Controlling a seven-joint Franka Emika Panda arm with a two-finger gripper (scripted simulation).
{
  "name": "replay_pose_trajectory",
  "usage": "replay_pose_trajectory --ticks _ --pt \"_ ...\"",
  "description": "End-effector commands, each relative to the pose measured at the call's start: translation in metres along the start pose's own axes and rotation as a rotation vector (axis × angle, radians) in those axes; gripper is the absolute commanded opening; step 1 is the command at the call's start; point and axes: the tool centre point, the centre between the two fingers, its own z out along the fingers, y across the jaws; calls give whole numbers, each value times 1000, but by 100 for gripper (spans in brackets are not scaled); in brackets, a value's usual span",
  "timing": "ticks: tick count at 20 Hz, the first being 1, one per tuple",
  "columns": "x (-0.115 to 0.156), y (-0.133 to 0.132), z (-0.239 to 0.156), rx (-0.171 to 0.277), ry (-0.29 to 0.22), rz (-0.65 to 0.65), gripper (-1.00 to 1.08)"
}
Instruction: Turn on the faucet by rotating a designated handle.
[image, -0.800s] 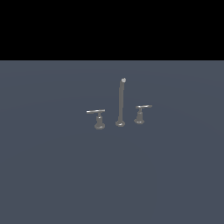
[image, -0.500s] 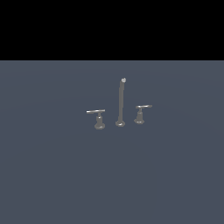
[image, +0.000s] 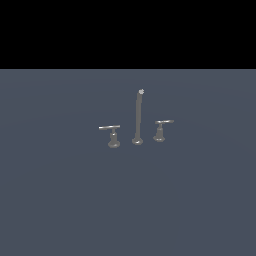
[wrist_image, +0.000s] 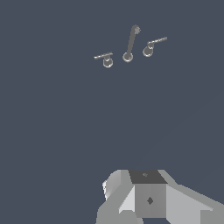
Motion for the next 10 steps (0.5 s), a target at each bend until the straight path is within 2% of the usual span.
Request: replay_pose_trajectory --ticks 1,10 --pt "4 0 0 2 0 9 -100" --pt "40 5 5 15 0 101 -100"
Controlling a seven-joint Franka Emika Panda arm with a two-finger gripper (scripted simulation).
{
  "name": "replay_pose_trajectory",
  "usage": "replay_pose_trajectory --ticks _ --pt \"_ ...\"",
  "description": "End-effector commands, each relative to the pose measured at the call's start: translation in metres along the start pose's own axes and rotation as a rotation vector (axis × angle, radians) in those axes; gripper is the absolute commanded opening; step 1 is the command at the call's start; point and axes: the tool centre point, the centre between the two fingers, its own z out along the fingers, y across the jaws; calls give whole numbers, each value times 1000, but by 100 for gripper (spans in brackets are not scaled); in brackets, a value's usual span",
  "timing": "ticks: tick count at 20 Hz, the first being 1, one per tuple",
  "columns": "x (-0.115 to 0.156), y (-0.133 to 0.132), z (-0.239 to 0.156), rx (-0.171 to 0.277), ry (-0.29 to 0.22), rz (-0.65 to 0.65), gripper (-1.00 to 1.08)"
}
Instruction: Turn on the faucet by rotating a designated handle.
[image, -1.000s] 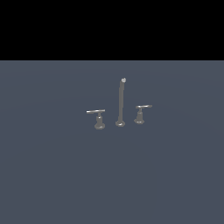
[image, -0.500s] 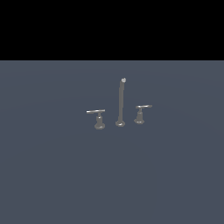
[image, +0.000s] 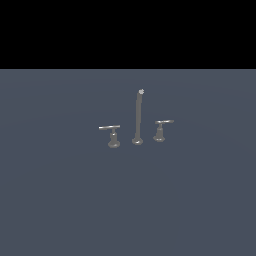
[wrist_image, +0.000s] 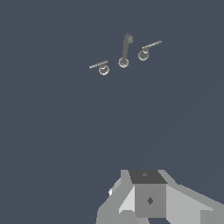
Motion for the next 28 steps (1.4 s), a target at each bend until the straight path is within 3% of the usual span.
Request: replay_pose_trajectory --ticks 1,14,28 --pt "14 1 3 5 0 36 -100" --pt "118 15 40 30 -2 308 -100" --pt "226 45 119 33 -2 623 -100"
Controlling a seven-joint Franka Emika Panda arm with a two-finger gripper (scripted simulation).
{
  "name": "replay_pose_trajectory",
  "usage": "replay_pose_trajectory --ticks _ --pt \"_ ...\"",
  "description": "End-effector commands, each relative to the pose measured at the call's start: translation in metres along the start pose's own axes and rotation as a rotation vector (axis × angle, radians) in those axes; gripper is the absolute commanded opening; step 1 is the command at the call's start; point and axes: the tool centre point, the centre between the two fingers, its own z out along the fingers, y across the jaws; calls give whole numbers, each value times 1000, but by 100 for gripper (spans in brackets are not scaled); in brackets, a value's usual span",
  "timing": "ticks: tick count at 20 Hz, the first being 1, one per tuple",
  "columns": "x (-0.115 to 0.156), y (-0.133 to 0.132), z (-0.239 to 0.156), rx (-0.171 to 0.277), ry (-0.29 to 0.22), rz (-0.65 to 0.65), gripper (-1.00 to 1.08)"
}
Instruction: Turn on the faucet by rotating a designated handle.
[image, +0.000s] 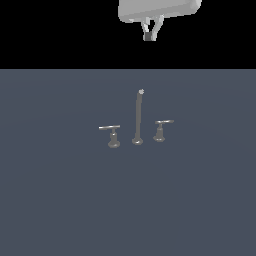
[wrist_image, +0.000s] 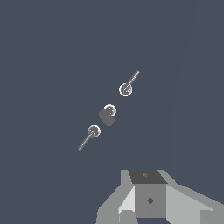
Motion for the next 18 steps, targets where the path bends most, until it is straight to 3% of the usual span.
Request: replay_pose_trajectory --ticks 1,18 --pt "19 -4 17 -1 3 58 -100" --pt "128 -7 161 -22 34 432 -100"
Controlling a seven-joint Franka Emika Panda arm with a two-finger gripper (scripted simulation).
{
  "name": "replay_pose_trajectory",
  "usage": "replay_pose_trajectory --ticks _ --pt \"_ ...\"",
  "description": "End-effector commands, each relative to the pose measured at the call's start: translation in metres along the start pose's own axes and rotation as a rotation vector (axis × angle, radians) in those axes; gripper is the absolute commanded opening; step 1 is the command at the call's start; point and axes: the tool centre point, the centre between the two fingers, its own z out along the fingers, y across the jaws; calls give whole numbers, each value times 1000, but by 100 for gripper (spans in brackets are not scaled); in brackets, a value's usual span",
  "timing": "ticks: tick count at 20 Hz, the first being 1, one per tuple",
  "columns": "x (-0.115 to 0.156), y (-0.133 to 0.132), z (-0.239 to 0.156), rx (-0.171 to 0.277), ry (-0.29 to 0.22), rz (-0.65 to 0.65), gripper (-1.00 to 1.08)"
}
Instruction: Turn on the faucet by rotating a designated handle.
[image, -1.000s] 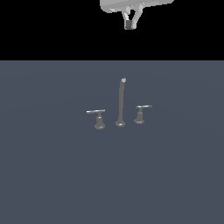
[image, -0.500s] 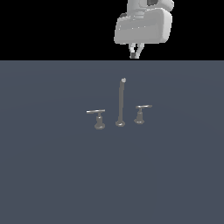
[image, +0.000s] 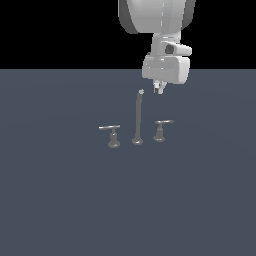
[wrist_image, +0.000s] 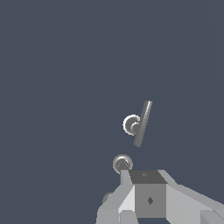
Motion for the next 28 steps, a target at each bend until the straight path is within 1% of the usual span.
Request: replay_pose_trajectory --ticks 1,8,14,18,24,28 --pt "13 -3 25 -4 8 54 -100" --pt "38 -6 81 -12 26 170 -100" --pt "49 -6 109 -17 36 226 -100" --pt "52 -5 118 -18 39 242 -100" --pt "53 -5 119 -19 39 244 -100" --pt "57 10 119 -19 39 244 -100"
